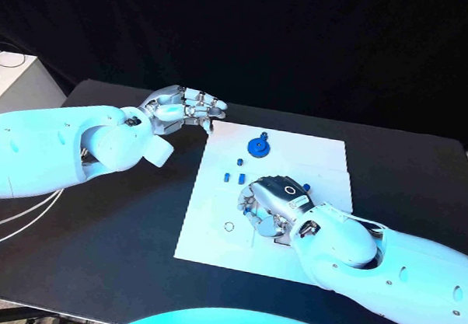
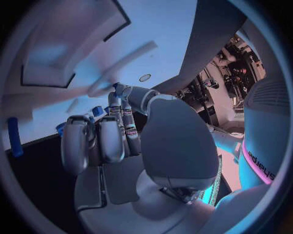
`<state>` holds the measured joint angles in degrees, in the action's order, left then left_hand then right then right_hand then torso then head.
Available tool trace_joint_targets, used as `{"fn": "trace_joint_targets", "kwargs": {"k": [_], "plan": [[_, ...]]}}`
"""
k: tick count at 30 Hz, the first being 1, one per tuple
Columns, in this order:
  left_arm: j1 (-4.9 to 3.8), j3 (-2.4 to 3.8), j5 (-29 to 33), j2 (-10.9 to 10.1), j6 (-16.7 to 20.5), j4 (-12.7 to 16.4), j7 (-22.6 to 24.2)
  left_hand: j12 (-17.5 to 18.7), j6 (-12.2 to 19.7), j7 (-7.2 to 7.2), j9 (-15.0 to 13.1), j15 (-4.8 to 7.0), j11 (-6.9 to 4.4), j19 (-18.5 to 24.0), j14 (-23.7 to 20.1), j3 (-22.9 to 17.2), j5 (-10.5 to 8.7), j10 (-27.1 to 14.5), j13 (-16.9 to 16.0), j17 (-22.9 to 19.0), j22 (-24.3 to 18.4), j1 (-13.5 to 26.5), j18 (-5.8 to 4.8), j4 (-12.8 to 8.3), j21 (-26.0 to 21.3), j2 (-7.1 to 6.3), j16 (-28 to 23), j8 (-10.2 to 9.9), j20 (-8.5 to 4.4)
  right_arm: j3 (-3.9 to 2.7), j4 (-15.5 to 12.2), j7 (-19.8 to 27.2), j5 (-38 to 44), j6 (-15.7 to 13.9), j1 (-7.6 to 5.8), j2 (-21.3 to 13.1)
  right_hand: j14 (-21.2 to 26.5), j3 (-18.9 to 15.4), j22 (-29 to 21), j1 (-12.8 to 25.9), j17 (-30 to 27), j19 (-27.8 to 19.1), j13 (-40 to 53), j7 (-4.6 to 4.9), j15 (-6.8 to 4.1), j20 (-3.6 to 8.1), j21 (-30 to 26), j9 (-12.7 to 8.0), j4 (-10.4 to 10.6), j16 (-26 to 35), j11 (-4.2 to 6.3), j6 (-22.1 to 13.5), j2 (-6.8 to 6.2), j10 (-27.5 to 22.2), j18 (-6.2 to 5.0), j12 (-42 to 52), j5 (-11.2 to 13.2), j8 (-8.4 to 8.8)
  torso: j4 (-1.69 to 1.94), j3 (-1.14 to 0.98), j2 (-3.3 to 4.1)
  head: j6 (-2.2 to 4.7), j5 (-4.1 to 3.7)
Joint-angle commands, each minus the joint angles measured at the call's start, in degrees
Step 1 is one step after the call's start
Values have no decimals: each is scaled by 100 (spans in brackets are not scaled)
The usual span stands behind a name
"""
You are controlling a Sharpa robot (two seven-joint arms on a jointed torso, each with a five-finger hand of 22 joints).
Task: Assemble the parts on the task board
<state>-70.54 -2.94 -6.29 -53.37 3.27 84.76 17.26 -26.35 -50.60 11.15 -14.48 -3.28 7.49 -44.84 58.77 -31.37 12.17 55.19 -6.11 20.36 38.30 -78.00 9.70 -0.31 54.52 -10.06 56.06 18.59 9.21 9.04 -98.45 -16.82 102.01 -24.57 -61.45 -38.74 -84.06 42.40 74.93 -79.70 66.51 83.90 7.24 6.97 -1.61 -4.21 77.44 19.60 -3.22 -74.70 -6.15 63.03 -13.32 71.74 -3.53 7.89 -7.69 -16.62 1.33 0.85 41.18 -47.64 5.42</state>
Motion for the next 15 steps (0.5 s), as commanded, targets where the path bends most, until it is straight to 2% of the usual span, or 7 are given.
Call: {"fn": "trace_joint_targets", "kwargs": {"k": [1,12,15], "plan": [[-2,4,-12,4,-93,15,8,29,24,-3,5,-1,-9,-35,-8,35,33,-30,10,-9,-5,7,78,12,-39,28,-37,-31,-5,9,17,-62,123,157,15,11,-140,27,876,-18,-9,127,103,-10,-36,37,-34,5,-8,16,354,31,101,409,66,16,-23,-20,-2,1,-1,-7,5],[-2,4,-12,-2,-98,25,-11,31,28,-2,7,-3,-7,-39,-10,38,33,-37,12,-10,-12,4,78,10,-49,29,-44,-31,-4,21,36,-54,127,228,45,30,-134,27,864,3,-37,116,104,-7,-35,37,-62,8,-18,33,351,31,96,410,60,5,-27,-16,-4,-1,-6,-3,5],[-2,4,-12,-6,-96,26,-15,31,28,-2,7,-3,-7,-39,-10,38,33,-37,12,-10,-12,4,78,10,-49,29,-44,-31,-4,24,50,-45,91,182,48,17,-103,5,810,86,-153,68,97,20,-19,29,-182,5,-19,112,333,-22,81,361,36,-51,-38,21,-8,0,-9,-5,1]]}}
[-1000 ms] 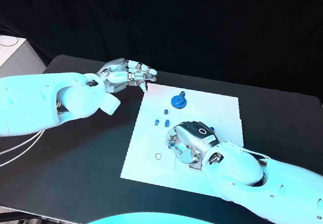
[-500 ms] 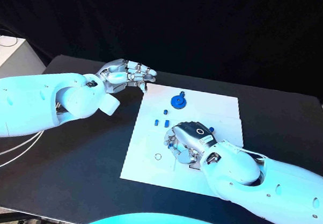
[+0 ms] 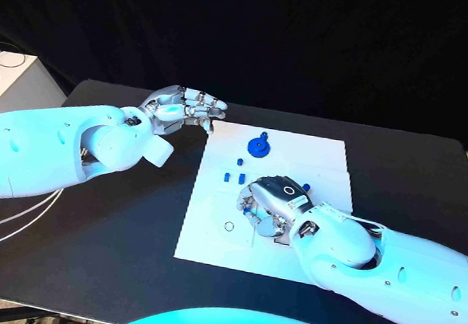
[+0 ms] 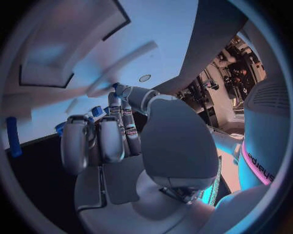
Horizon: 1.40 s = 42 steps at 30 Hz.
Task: Assemble the parts on the task board
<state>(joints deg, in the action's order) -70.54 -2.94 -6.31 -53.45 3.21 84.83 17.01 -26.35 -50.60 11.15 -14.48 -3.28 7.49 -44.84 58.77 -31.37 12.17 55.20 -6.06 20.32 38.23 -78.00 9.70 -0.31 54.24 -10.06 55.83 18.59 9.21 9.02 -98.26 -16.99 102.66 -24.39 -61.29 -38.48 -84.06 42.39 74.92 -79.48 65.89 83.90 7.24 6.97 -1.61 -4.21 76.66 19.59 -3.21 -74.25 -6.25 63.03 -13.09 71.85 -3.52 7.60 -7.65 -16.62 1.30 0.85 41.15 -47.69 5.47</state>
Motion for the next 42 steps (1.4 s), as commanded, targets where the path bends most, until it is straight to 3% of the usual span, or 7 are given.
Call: {"fn": "trace_joint_targets", "kwargs": {"k": [1,3,8,24,29,34,42], "plan": [[-2,4,-10,0,-89,19,8,31,28,-2,7,-3,-7,-39,-10,39,33,-37,7,-5,-5,4,78,10,-21,29,-20,-31,-4,27,37,-21,11,128,32,-14,-91,-12,785,106,-127,43,87,42,-4,19,-164,-2,-22,94,322,-82,41,292,24,-69,-61,58,-6,1,-7,1,-3],[-2,4,-10,-2,-89,19,5,31,28,-2,7,-3,-7,-39,-10,39,33,-37,7,-5,-5,4,78,10,-21,29,-20,-31,-4,27,44,-4,-11,52,33,-25,-59,-109,650,286,-231,-80,25,127,76,-39,-458,-38,4,166,227,-307,-60,27,-29,-267,-145,190,-6,0,-7,-2,-3],[-2,4,-10,-2,-89,16,-2,31,27,-2,8,-4,-7,-40,-13,39,33,-39,8,-6,-8,0,78,8,-26,31,-25,-30,-3,29,50,34,-52,-137,33,-56,637,-269,-57,398,-1538,-833,-187,200,246,-201,-2018,-83,-59,1121,40,-680,-275,-830,-317,-365,-183,394,-7,-2,-8,10,-11],[-2,4,-19,-17,-96,16,-9,32,28,-3,8,-4,-7,-41,-14,39,33,-42,9,-6,-11,-3,78,7,-30,33,-27,-29,-3,29,-121,93,-292,-760,29,-324,1309,-936,-525,259,-2452,-1371,-283,204,356,-332,-3127,-135,-64,1478,-66,-918,-194,-1705,-498,32,-171,605,-2,-2,-7,29,-53],[-2,4,-19,-18,-97,13,-8,31,27,-3,9,-3,-7,-44,-12,39,33,-42,9,-6,-12,-8,78,4,-32,35,-28,-28,-3,17,-298,121,-432,-785,-21,-535,1299,-1169,-512,221,-2473,-1315,-262,216,354,-340,-3097,-145,10,1376,-59,-892,-153,-1778,-487,233,-236,637,-1,0,-10,69,-91],[-2,4,-19,-13,-115,7,-3,31,27,-3,9,-3,-7,-44,-12,39,33,-42,9,-6,-12,-8,78,4,-32,35,-28,-28,-3,-13,-455,49,-711,-461,-256,-883,770,-1113,-120,250,-1874,-778,-226,212,281,-276,-2219,-153,114,798,19,-774,-129,-1507,-334,624,-295,647,-12,1,-19,127,-165],[0,2,-33,10,-211,-1,36,28,25,-9,9,3,-12,-51,-16,40,32,-40,10,-7,-15,-48,81,-32,-35,18,-36,-23,-7,-33,-161,-177,-777,-77,-599,-1274,454,-1078,94,426,-1541,-482,-295,183,235,-225,-1741,-169,254,539,62,-800,-234,-1440,-241,706,-291,702,-42,9,-35,238,-261]]}}
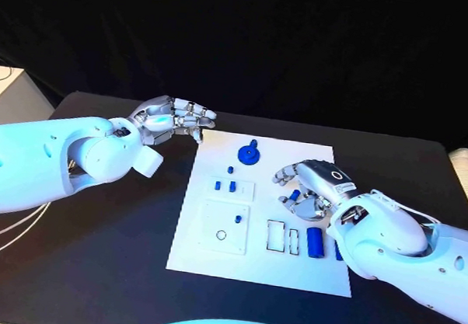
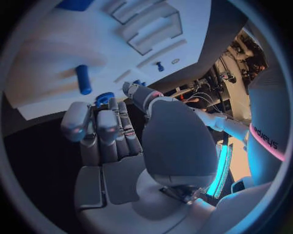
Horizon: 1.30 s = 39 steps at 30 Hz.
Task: Assemble the parts on the task board
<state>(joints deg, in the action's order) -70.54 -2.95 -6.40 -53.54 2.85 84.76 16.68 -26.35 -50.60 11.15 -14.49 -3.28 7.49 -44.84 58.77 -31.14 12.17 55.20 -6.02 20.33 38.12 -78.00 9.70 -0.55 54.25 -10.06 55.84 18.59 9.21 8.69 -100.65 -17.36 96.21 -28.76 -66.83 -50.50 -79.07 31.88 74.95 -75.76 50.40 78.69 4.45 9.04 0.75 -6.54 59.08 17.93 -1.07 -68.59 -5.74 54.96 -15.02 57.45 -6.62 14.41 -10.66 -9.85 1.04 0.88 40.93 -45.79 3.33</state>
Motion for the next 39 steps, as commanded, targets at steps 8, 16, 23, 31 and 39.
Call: {"fn": "trace_joint_targets", "kwargs": {"k": [8,16,23,31,39], "plan": [[7,-1,-35,12,-179,2,70,29,24,-9,11,4,-12,-53,-20,20,31,-41,8,-10,-6,-61,81,-22,-38,12,-45,-21,-8,-10,195,-118,-106,828,-120,-228,13,-1049,-71,-146,-285,-17,-73,-132,51,-18,-333,-36,276,124,-22,-77,84,-369,23,-43,-30,165,-6,-3,2,85,-126],[9,-2,-48,7,-136,0,34,28,23,-9,11,5,-12,-55,-21,16,33,-40,8,-10,-5,-73,81,-31,-37,15,-47,-19,-10,-10,232,-20,-149,1389,-132,-262,-3,-2221,-90,-776,-325,44,-69,-170,55,-39,-422,-74,993,63,-55,-12,259,-494,26,27,-55,305,-4,7,3,76,-139],[9,-2,-52,11,-120,-11,21,27,22,-8,11,6,-12,-57,-20,14,33,-38,9,-10,-4,-79,82,-34,-35,19,-49,-18,-11,-9,257,22,-182,1342,-132,-205,-76,-2139,8,-983,-229,142,-56,-130,-8,9,-234,-70,1217,-22,24,116,345,-176,58,172,19,298,2,8,-3,73,-144],[9,-3,-52,6,-110,-18,6,26,19,-6,11,6,-11,-60,-17,13,33,-36,9,-10,-3,-81,81,-34,-34,27,-50,-16,-12,-8,250,59,-214,959,-126,-158,-384,-1325,350,-1081,362,420,-78,-117,-107,121,447,-70,1515,-352,120,402,265,538,180,-19,223,260,-5,4,1,74,-135],[9,-3,-53,1,-109,-20,-5,26,19,-6,11,6,-11,-60,-17,13,33,-36,9,-10,-3,-81,81,-34,-34,27,-50,-16,-12,-8,246,26,-220,641,-123,-124,-411,-776,454,-1015,453,473,-67,-106,-115,127,606,-54,1596,-383,131,451,60,796,208,-307,247,278,-6,-1,1,75,-136]]}}
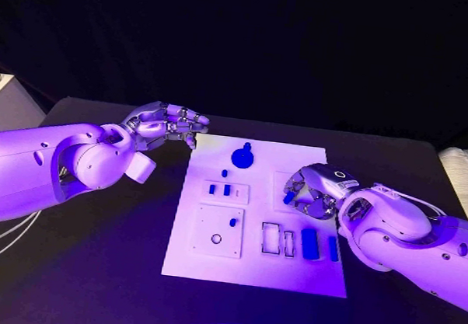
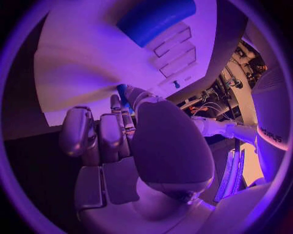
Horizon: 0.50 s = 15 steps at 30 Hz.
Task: Assemble the parts on the task board
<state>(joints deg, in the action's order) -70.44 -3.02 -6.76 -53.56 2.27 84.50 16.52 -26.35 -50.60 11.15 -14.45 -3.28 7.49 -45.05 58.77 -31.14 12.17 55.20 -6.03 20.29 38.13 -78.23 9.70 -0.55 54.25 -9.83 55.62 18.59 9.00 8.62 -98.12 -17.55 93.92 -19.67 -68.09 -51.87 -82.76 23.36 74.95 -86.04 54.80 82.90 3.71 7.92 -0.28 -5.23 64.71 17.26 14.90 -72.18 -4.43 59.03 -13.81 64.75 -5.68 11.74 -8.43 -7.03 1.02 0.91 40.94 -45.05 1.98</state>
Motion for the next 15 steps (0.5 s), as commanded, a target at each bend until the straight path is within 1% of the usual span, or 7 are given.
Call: {"fn": "trace_joint_targets", "kwargs": {"k": [1,7,10,13,15], "plan": [[0,4,-17,2,-52,6,10,26,19,-5,7,6,-11,-39,-17,14,33,-36,9,-6,-4,-57,81,-34,-34,4,-28,-16,10,-1,-4,39,10,-282,4,18,-44,99,459,16,22,54,8,7,-14,-3,51,16,-2,-28,2,51,-65,81,115,-49,25,-6,-3,-5,1,1,0],[0,4,-17,2,-61,9,1,26,19,-5,7,6,-11,-39,-17,14,33,-36,9,-6,-4,-57,81,-34,-34,4,-28,-16,10,-1,5,18,11,-246,5,47,-54,307,514,34,66,80,11,16,-18,3,143,54,-45,-48,6,154,-101,201,131,-132,24,-54,-8,-5,2,6,-1],[0,4,-17,1,-60,10,0,26,19,-5,7,6,-11,-39,-17,14,33,-36,9,-6,-4,-57,81,-34,-34,4,-28,-16,10,-1,13,3,15,-167,8,59,-60,386,533,50,94,87,12,13,-21,5,171,73,-75,-63,10,204,-123,248,136,-170,22,-77,-7,-6,4,2,-2],[0,4,-17,-3,-58,13,-1,26,18,-3,8,5,-9,-43,-14,13,33,-35,10,-6,-2,-59,80,-35,-31,13,-31,-15,9,-1,18,-14,31,-82,10,68,-63,436,550,66,111,94,12,9,-23,7,199,87,-95,-71,13,243,-134,276,141,-197,23,-96,-2,-3,5,-8,-7],[0,4,-17,-5,-57,15,-2,26,18,-3,8,5,-9,-43,-14,13,33,-35,10,-6,-2,-59,80,-35,-31,13,-31,-15,9,-1,19,-19,54,-47,12,73,-73,510,573,81,150,104,20,-10,-36,13,238,116,-135,-92,29,328,-135,357,146,-215,23,-141,-2,-3,5,-14,-5]]}}
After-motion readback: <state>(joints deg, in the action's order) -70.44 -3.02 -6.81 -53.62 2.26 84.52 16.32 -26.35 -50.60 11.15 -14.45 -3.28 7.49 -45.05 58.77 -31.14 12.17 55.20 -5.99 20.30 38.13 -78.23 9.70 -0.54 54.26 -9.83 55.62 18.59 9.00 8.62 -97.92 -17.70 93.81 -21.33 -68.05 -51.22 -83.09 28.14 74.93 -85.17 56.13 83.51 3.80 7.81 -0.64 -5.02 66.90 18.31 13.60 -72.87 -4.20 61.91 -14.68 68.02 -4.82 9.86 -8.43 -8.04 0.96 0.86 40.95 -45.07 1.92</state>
